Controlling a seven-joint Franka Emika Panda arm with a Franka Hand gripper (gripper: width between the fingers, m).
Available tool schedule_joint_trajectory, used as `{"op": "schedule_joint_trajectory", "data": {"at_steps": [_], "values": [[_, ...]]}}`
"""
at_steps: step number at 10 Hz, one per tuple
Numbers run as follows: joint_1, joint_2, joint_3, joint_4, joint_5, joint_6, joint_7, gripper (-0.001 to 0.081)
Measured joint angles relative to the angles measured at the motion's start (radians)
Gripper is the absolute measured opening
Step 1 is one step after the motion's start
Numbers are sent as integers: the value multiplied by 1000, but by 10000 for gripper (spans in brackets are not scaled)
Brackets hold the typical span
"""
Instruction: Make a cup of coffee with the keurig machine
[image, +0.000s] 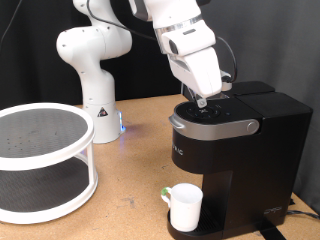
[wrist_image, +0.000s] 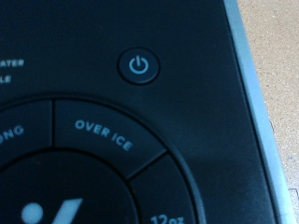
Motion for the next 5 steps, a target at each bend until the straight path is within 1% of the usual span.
{"op": "schedule_joint_trajectory", "data": {"at_steps": [5], "values": [[0,3,7,-20,1,12,-2,0]]}}
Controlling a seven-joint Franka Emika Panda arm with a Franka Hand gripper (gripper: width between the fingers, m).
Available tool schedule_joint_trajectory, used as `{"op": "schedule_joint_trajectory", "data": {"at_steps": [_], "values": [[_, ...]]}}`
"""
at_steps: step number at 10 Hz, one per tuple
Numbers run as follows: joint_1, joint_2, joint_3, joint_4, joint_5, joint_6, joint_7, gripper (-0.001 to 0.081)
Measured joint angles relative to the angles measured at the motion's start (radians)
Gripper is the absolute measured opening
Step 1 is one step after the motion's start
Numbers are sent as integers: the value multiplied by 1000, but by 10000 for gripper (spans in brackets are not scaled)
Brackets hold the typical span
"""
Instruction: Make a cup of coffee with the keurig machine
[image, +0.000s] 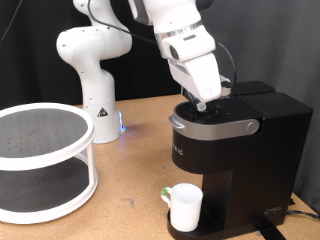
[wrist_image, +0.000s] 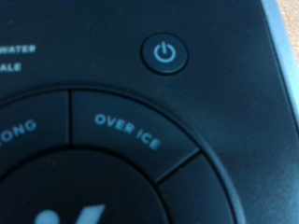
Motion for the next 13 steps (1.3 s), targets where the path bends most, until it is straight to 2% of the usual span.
{"op": "schedule_joint_trajectory", "data": {"at_steps": [4,8,13], "values": [[-1,20,-1,14,16,-22,2,0],[-6,65,-19,91,44,-173,9,0],[-7,104,-31,146,50,-257,18,0]]}}
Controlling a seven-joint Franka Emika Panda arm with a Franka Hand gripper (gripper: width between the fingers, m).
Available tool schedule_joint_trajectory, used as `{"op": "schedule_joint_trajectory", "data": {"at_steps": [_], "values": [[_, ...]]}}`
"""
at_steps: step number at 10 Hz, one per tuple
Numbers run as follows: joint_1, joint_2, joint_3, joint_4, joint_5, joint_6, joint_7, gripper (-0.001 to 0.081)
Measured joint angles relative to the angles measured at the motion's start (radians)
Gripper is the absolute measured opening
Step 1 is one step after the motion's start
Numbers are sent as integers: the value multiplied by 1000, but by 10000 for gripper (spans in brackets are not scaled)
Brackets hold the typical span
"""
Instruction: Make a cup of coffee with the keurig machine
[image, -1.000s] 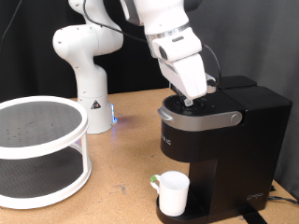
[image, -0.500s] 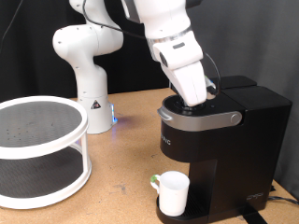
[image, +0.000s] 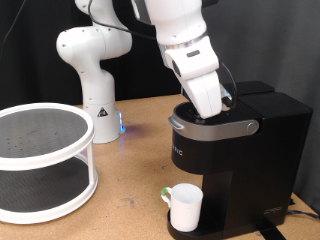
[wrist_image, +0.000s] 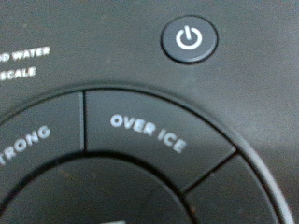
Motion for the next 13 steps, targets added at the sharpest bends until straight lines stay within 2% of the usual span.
{"op": "schedule_joint_trajectory", "data": {"at_steps": [3,5,6,9,13], "values": [[0,4,-1,4,0,0,1,0],[0,-3,0,-11,15,41,-4,0],[1,-16,0,-35,43,91,-37,0],[0,-79,-14,-112,151,155,-181,0],[0,-174,-22,-143,172,157,-192,0]]}}
